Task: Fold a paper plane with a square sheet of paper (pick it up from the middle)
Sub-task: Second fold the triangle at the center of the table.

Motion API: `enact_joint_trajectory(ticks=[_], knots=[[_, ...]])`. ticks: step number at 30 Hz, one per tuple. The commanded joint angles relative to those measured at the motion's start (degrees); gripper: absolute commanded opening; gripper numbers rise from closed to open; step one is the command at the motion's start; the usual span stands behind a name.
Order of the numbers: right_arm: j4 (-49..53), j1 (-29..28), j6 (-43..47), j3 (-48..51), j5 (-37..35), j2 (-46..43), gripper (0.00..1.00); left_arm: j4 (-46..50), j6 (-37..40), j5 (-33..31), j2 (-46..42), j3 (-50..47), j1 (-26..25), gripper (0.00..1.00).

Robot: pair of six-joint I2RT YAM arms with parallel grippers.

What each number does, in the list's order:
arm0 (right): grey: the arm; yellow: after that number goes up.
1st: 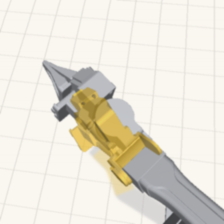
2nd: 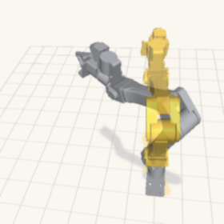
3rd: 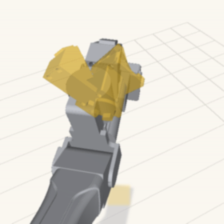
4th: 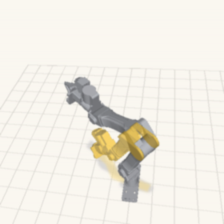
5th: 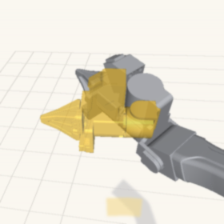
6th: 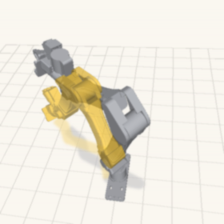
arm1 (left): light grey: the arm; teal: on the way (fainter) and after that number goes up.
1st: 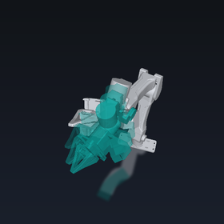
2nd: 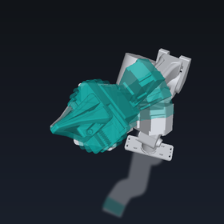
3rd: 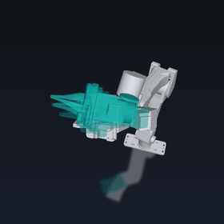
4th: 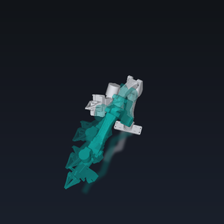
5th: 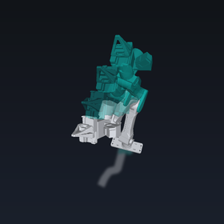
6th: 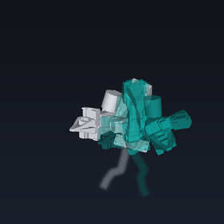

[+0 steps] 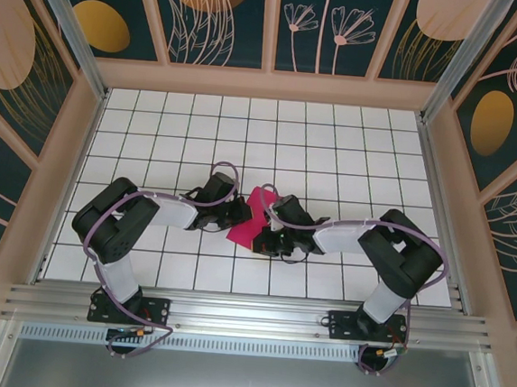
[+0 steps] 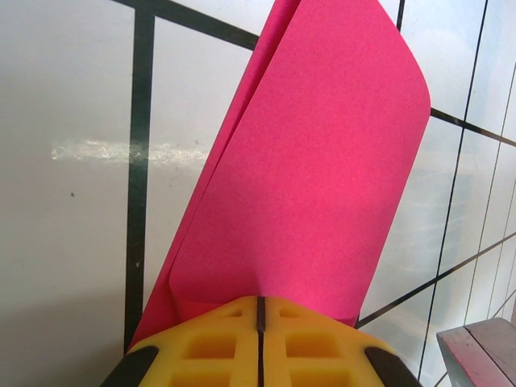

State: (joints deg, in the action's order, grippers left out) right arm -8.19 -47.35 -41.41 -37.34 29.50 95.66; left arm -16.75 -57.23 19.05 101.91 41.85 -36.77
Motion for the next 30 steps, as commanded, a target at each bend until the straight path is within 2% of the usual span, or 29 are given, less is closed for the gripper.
enact_joint_trajectory(ticks=[1,9,23,30], knots=[[3.04,-0.55,-0.36,0.76,-0.16,0.73,0.04,3.33,1.12,-1.38,2.24,-0.47,0.1,0.07],[4.54,-0.11,-0.23,-5.68,-1.69,-5.22,0.04,3.71,1.52,-1.56,2.07,-0.31,0.11,0.07],[0.99,1.4,-1.03,-1.68,-0.01,3.32,0.04,3.32,1.55,-0.94,2.25,-0.27,0.12,0.07],[5.75,1.3,1.6,0.68,-2.46,3.87,0.02,2.04,2.22,-0.84,1.24,-0.59,0.08,0.11]])
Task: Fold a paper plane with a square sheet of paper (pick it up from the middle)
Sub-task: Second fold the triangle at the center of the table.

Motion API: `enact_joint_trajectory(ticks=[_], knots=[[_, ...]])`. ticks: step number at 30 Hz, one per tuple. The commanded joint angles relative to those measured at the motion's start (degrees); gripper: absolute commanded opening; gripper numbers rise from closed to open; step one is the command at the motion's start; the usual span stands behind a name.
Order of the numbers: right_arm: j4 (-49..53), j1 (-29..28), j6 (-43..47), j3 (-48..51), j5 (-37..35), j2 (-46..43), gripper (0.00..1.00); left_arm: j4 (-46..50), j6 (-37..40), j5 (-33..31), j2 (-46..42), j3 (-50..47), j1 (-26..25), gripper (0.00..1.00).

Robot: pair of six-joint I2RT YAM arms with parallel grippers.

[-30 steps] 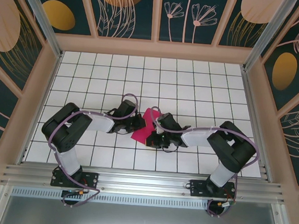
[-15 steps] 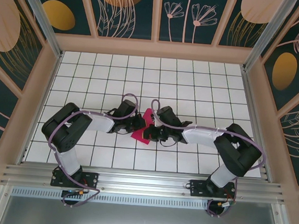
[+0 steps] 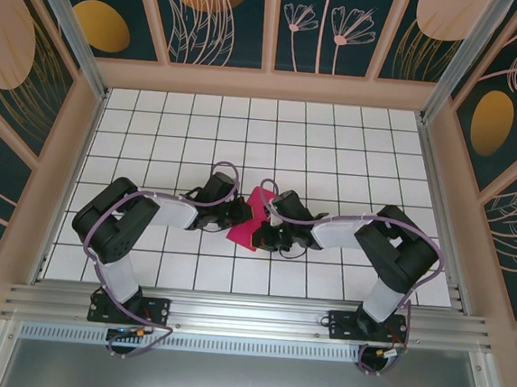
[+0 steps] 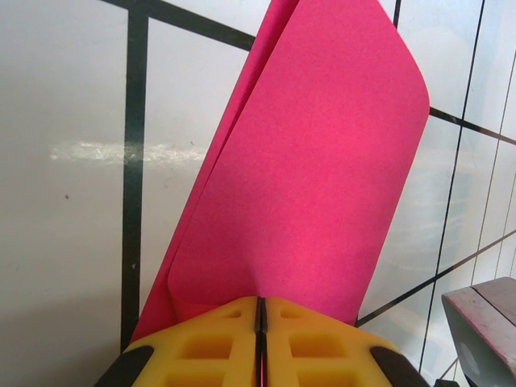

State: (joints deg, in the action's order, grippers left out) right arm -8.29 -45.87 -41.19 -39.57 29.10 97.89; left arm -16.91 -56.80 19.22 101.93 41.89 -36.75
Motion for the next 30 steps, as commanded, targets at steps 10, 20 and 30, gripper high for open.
enact_joint_trajectory(ticks=[10,20,30], knots=[[8.02,-0.05,2.83,2.57,-2.56,0.69,0.0,0.55,2.27,-5.95,-0.14,0.0,1.88,0.11],[9.36,0.34,5.43,2.19,-2.39,1.24,0.0,1.44,3.0,-8.13,0.33,0.89,5.0,0.11],[13.92,2.24,16.45,-1.54,0.19,2.06,0.0,3.26,3.36,-7.7,-7.17,2.32,5.8,0.15]])
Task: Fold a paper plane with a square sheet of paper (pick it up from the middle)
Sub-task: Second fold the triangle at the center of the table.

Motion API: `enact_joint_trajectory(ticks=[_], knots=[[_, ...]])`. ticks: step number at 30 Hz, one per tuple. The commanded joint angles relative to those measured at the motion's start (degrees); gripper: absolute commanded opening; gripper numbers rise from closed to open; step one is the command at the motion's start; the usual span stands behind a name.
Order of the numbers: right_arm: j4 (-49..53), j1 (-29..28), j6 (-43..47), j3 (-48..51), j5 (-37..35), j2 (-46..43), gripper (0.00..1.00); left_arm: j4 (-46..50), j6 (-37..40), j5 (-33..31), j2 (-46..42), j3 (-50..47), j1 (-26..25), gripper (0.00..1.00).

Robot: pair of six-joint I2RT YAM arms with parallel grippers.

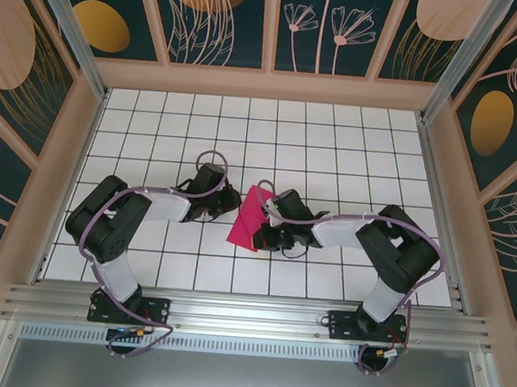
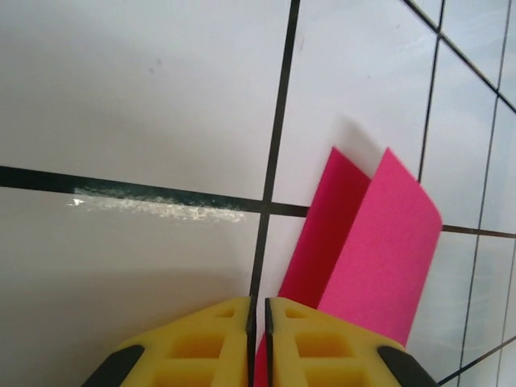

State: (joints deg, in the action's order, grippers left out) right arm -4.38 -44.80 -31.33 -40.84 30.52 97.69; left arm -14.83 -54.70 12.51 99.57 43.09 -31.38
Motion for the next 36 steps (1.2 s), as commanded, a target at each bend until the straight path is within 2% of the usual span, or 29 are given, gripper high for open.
enact_joint_trajectory(ticks=[1,3,7,13,19,21,27,33,36], knots=[[11.14,1.35,8.41,-1.22,-1.26,2.71,0.0,0.82,0.98,-0.57,-6.04,0.67,0.35,0.15],[13.34,1.68,12.1,-3.67,-1.1,3.87,0.0,-0.81,-0.19,0.86,-8.91,-1.34,0.36,0.14],[14.46,2.85,13.09,-5.96,-0.31,5.41,0.0,-5.33,-2.66,6.44,-11.32,-5.01,0.18,0.12],[12.27,2.88,10.73,-5.3,0.16,4.65,0.0,-8.89,-4.7,11.46,-7.55,-5.61,-1.82,0.1],[11.22,2.87,9.54,-4.68,-0.09,4.39,0.0,-15.67,-7.72,13.23,-0.96,-6.23,-2.64,0.1],[11.05,2.87,9.2,-4.68,-0.11,4.42,0.0,-14.93,-7.2,12.78,1.45,-5.58,-2.66,0.1],[10.76,2.91,8.45,-4.42,-0.11,3.6,0.0,-9.83,-3.98,6.3,2.84,-5.61,-2.68,0.1],[6.39,2.61,2.31,-6.06,2.45,-1.73,0.05,-8.9,-3.06,5.29,4.41,-6.42,-2.68,0.09],[6.11,2.44,-0.05,-7.88,1.23,-2.57,0.05,-8.84,-2.88,5.16,4.32,-6.94,-2.64,0.09]])
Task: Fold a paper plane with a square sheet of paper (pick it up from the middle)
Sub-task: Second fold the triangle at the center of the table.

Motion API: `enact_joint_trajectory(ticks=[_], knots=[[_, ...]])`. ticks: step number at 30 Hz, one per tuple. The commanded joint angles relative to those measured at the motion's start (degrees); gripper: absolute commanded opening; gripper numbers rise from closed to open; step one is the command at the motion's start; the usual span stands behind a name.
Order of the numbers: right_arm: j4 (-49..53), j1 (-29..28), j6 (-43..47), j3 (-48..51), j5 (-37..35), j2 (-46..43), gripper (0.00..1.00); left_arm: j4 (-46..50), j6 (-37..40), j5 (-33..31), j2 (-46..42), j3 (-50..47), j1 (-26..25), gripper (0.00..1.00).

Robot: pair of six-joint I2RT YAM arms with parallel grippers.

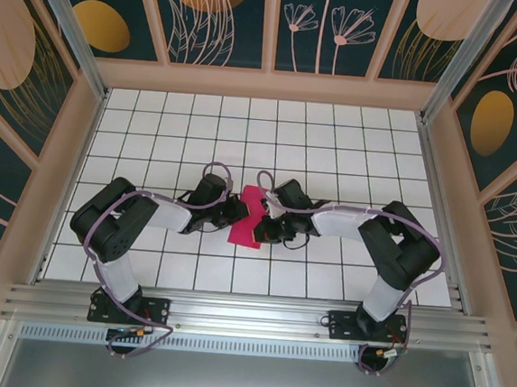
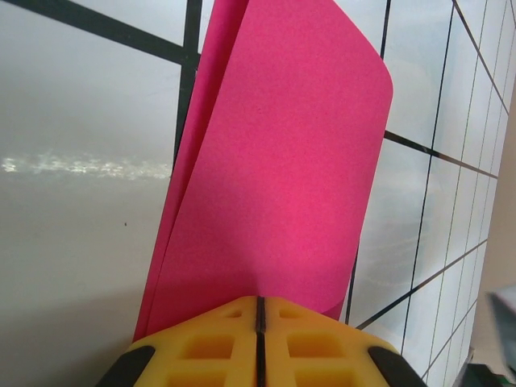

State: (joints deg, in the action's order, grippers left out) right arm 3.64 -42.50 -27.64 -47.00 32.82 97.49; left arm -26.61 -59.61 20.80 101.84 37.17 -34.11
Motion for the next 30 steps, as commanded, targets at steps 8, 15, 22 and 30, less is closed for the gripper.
enact_joint_trajectory(ticks=[8,15,22,30], knots=[[-4.45,-0.72,-7.28,-4.88,-1.76,4.37,0.04,3.53,2.56,-2.77,2.13,-0.55,0.07,0.09],[-3.93,-1.09,-8.31,-7.07,-3.46,8.63,0.04,3.55,2.66,-2.78,2.31,-0.52,0.06,0.09],[4.54,-1.29,-5.78,-5.41,-8.5,10.54,0.04,4.61,2.67,-3.39,2.75,-0.34,0.08,0.06],[4.1,-1.83,-4.18,-3.43,-1.75,4.65,0.05,5.59,2.04,-4.74,3.36,-0.53,0.06,0.03]])
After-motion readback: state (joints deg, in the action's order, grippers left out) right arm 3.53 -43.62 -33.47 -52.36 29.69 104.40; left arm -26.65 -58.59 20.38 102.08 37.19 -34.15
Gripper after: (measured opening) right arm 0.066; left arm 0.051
